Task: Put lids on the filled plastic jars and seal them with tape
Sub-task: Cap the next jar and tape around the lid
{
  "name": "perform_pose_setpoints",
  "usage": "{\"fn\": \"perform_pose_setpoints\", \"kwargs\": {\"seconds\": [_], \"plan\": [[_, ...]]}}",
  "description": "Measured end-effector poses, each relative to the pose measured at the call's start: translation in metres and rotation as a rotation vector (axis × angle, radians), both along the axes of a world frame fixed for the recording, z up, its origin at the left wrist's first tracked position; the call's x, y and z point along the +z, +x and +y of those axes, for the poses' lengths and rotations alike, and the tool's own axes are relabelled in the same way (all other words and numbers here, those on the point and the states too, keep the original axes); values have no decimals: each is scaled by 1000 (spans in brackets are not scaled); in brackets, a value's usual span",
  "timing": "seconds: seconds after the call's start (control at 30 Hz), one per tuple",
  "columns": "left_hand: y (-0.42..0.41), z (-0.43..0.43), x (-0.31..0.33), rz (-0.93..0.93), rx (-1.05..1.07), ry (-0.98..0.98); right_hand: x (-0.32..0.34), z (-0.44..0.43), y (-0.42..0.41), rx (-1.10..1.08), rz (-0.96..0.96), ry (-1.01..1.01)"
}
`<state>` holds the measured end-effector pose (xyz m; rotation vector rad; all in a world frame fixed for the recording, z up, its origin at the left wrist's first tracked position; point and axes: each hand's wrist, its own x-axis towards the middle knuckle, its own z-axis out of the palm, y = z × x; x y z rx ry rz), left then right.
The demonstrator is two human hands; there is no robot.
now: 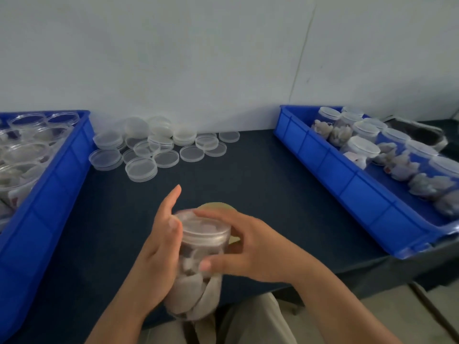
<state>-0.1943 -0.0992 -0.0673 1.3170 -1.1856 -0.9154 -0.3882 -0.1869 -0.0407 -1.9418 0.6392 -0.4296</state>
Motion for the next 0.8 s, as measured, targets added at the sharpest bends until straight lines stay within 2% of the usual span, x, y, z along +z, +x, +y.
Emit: {"fn": "perform_pose_setpoints", "kwargs": {"seconds": [0.1,0.17,0.3,0.37,0.4,0.5,0.63,0.7,0.8], "plan": [[-13,-12,17,-11,131,-80,16,-1,-6,-55,10,-79],[-12,-15,27,-26,189,-136,32,-13,-26,-172,-34,-100],[8,-17,25,50,258,-152,82,-69,-86,-781,-26,-448],[31,-5,4,35,225,-102,105,-108,-127,-904,-18,-623],[37,-1,-2,10,243,-65,113,-127,-152,-984,11,-632],[51,11,-17,-70,294,9,119,-177,-233,-1271,292,-508],[72,29,-40,-67,345,67,85,-216,-281,-1283,636,-255],[73,31,-44,-56,374,72,64,-219,-278,-1225,664,-176],[73,32,-44,-73,365,94,30,-220,-266,-1075,569,-47]]}}
